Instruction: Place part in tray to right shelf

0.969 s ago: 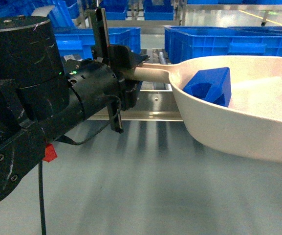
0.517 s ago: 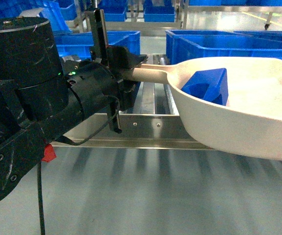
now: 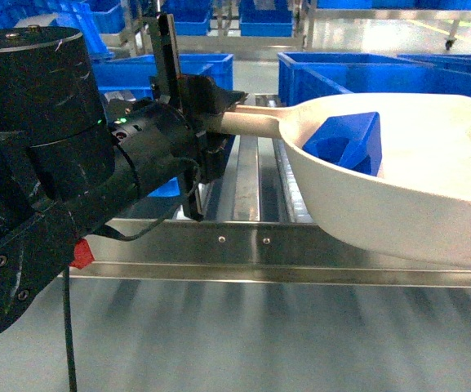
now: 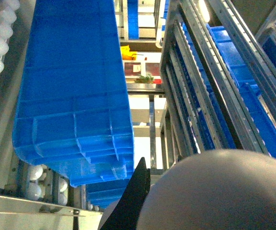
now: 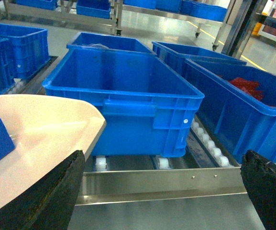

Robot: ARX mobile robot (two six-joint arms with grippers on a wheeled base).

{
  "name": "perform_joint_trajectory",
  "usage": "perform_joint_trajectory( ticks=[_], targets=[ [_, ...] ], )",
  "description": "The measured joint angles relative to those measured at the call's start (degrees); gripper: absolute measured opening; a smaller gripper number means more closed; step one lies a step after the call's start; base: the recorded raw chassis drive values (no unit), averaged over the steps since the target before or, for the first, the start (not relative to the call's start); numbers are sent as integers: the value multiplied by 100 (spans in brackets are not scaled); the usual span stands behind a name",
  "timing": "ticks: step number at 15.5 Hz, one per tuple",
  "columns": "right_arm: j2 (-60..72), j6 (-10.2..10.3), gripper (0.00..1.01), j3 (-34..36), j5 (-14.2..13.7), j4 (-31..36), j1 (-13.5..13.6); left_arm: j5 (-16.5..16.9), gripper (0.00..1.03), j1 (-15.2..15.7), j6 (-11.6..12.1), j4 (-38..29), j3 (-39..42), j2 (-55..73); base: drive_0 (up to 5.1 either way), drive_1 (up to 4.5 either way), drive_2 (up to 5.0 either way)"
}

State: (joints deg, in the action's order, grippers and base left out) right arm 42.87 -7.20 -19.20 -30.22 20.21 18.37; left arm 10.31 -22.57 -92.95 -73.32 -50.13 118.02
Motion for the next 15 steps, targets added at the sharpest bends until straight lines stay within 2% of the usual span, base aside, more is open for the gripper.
perform_joint_trajectory(
  ticks=[5, 8, 15],
  targets=[
    [0, 0, 98, 0, 0, 0, 0, 0, 13, 0, -2, 0, 0, 0, 0, 0, 0],
    [-37, 0, 98, 0, 2, 4, 0, 2, 13, 0, 0, 2, 0, 0, 0, 336, -336],
    [-22, 0, 98, 0, 2, 2, 0, 2, 13, 0, -2, 0, 0, 0, 0, 0, 0]
  ],
)
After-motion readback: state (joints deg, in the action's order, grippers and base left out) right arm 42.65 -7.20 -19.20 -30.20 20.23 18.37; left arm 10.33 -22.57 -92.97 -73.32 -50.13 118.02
